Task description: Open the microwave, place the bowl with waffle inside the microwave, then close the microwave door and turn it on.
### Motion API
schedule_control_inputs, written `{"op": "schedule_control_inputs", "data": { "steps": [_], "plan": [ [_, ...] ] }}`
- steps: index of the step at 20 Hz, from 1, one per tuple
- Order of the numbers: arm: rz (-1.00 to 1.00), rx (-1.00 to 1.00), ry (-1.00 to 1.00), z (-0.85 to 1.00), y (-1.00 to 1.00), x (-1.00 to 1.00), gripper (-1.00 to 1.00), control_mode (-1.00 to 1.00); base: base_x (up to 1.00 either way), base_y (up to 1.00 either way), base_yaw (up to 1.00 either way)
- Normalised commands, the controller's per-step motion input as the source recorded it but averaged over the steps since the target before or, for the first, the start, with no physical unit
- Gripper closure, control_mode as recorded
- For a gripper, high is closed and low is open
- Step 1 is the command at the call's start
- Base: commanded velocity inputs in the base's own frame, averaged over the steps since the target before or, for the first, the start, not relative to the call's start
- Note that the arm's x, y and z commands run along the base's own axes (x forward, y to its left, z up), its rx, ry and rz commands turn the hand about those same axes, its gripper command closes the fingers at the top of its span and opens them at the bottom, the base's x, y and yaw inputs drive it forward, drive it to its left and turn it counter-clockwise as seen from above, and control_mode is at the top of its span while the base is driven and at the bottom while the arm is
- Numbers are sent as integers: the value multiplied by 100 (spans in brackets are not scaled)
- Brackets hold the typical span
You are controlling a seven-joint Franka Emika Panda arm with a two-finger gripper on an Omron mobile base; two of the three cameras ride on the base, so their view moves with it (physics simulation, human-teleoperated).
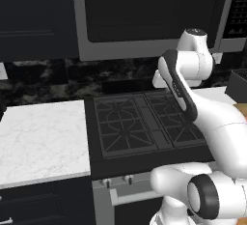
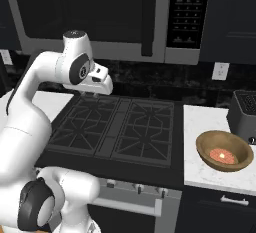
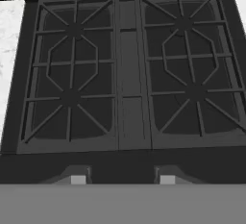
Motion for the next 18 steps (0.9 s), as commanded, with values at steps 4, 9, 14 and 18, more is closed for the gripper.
{"op": "schedule_control_inputs", "data": {
  "steps": [4, 9, 14, 18],
  "plan": [
    [-3, 2, -9, 0, -16, -48, -100, -100, 0, 0, 0],
    [-1, 2, -21, 19, -7, -48, -100, -100, 0, 0, 0],
    [2, 0, -59, 94, -68, -74, -100, -100, 0, 0, 0],
    [0, 7, -52, 100, -98, -37, -100, -100, 0, 0, 0]
  ]
}}
